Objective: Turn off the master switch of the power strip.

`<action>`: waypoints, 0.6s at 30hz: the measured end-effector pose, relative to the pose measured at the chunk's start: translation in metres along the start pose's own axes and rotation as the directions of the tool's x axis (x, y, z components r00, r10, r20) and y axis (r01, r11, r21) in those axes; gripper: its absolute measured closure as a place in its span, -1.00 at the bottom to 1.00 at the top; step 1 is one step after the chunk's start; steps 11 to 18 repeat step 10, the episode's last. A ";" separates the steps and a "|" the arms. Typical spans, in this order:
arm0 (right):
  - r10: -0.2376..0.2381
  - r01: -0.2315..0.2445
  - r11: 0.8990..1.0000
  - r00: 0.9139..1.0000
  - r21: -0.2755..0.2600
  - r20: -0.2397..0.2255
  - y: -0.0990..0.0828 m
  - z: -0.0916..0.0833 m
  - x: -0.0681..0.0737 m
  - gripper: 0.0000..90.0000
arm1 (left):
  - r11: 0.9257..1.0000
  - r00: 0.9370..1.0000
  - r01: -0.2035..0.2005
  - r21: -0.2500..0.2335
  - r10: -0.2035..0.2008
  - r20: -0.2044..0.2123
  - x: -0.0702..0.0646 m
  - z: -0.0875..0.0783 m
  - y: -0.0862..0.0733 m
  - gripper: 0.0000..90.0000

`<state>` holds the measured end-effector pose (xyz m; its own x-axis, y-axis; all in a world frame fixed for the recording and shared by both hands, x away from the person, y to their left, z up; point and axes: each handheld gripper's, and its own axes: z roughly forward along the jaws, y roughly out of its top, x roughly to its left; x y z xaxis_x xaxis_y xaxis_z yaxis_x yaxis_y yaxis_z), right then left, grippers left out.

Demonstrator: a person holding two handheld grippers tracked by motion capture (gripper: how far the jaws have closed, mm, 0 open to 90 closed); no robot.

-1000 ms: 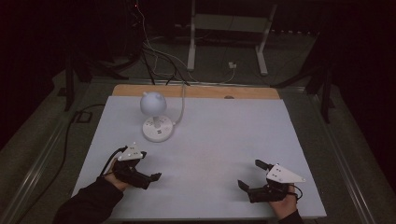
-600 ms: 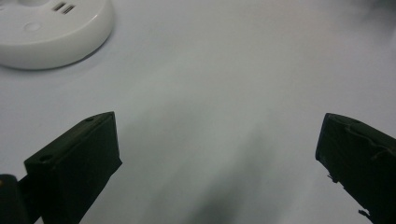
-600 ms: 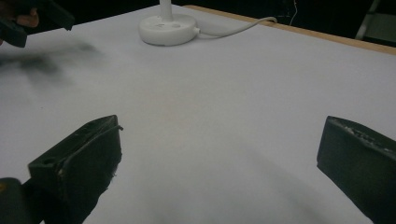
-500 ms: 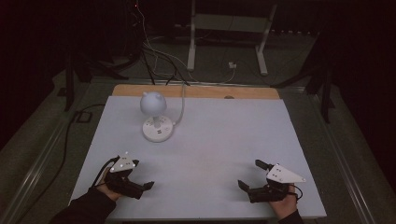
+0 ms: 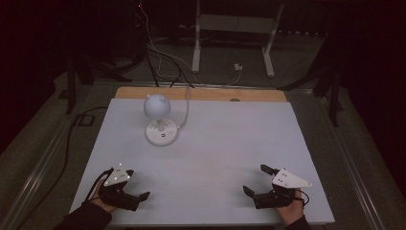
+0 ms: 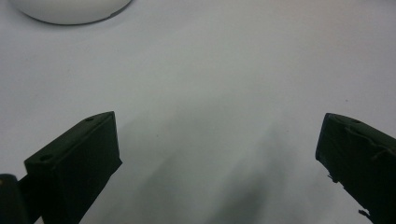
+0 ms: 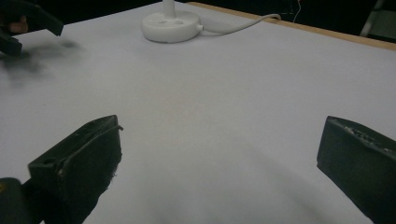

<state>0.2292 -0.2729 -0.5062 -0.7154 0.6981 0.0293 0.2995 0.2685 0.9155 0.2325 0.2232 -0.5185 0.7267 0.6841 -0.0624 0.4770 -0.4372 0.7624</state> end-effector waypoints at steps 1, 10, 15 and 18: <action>0.000 0.000 1.000 1.000 0.002 -0.001 0.000 0.001 0.000 -1.00 | 1.000 1.000 0.000 -0.005 0.000 -0.003 0.000 0.001 0.001 -0.99; 0.003 -0.003 1.000 1.000 0.006 -0.005 -0.001 0.002 -0.001 -1.00 | 1.000 1.000 -0.028 -0.011 0.028 -0.001 -0.001 0.004 0.001 -0.99; 0.003 -0.003 1.000 1.000 0.006 -0.005 -0.001 0.002 -0.001 -1.00 | 1.000 1.000 -0.028 -0.011 0.028 -0.001 -0.001 0.004 0.001 -0.99; 0.003 -0.003 1.000 1.000 0.006 -0.005 -0.001 0.002 -0.001 -1.00 | 1.000 1.000 -0.028 -0.011 0.028 -0.001 -0.001 0.004 0.001 -0.99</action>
